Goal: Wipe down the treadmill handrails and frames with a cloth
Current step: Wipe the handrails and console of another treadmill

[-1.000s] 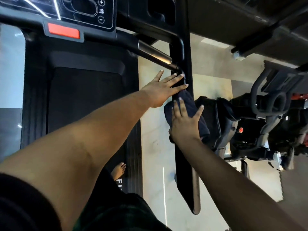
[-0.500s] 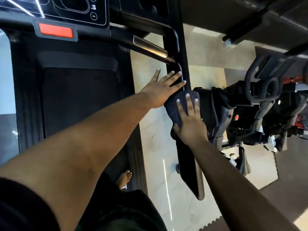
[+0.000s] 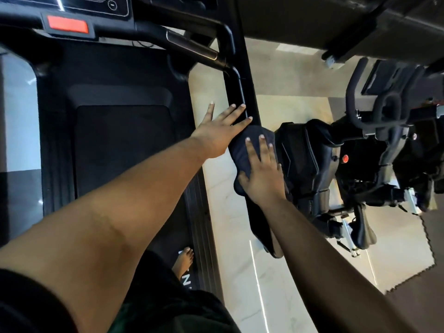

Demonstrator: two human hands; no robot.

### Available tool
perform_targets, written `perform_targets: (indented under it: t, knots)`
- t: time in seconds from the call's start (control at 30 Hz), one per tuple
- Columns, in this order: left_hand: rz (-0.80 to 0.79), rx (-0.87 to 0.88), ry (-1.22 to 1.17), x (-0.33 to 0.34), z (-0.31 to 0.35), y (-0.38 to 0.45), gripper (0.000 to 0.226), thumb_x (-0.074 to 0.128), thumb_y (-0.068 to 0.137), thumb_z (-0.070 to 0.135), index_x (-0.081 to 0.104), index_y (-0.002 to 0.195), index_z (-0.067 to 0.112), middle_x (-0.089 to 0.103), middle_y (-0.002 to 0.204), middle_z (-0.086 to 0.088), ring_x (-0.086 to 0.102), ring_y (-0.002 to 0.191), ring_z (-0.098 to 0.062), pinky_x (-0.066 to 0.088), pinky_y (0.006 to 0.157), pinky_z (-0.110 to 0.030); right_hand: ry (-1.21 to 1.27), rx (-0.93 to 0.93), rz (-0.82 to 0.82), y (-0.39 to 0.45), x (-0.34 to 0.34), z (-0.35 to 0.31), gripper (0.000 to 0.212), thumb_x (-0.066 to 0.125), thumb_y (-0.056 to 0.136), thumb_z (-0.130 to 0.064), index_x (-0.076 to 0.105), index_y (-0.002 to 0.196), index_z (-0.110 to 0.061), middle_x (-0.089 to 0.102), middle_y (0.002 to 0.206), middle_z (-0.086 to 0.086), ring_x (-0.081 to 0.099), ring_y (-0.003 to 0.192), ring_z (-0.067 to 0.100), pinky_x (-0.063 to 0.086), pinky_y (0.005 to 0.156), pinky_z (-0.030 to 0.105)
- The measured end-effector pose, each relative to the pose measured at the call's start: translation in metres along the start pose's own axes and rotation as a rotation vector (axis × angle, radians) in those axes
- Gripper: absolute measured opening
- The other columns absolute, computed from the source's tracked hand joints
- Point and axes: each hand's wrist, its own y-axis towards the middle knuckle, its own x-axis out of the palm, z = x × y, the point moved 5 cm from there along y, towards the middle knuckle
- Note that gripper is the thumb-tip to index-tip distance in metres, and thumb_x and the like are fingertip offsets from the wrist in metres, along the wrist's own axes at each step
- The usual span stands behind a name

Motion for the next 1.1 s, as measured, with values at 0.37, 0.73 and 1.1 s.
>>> perform_targets:
  t: [0.37, 0.73, 1.1]
  knots:
    - [-0.052, -0.174, -0.105, 0.013, 0.024, -0.037, 0.109, 0.049, 0.085, -0.015, -0.005, 0.164, 0.036, -0.019, 0.172, -0.001, -0.011, 0.159, -0.019, -0.007, 0.123, -0.066, -0.587, -0.053, -0.012, -0.030, 0.024, -0.008, 0.097, 0.063, 0.092, -0.041, 0.002, 0.165, -0.020, -0.033, 0.165, 0.015, -0.026, 0.152, 0.044, 0.007, 0.111, 0.082]
    - [-0.019, 0.039, -0.114, 0.012, 0.035, -0.039, 0.110, 0.047, 0.085, -0.019, -0.008, 0.163, 0.037, -0.020, 0.171, -0.004, -0.011, 0.159, -0.023, -0.004, 0.121, -0.070, -0.510, -0.099, -0.082, -0.116, 0.042, 0.018, 0.087, 0.062, 0.088, -0.041, 0.024, 0.163, -0.020, 0.003, 0.173, -0.002, -0.006, 0.159, 0.033, 0.016, 0.117, 0.072]
    - [-0.040, 0.067, -0.082, 0.024, 0.057, -0.052, 0.102, 0.052, 0.092, -0.009, -0.007, 0.164, 0.034, -0.018, 0.171, -0.005, -0.008, 0.160, -0.023, -0.008, 0.120, -0.070, -0.168, 0.046, -0.021, -0.155, 0.049, 0.034, 0.096, 0.065, 0.087, -0.034, 0.008, 0.165, -0.029, -0.005, 0.173, 0.008, 0.001, 0.159, 0.035, 0.037, 0.114, 0.059]
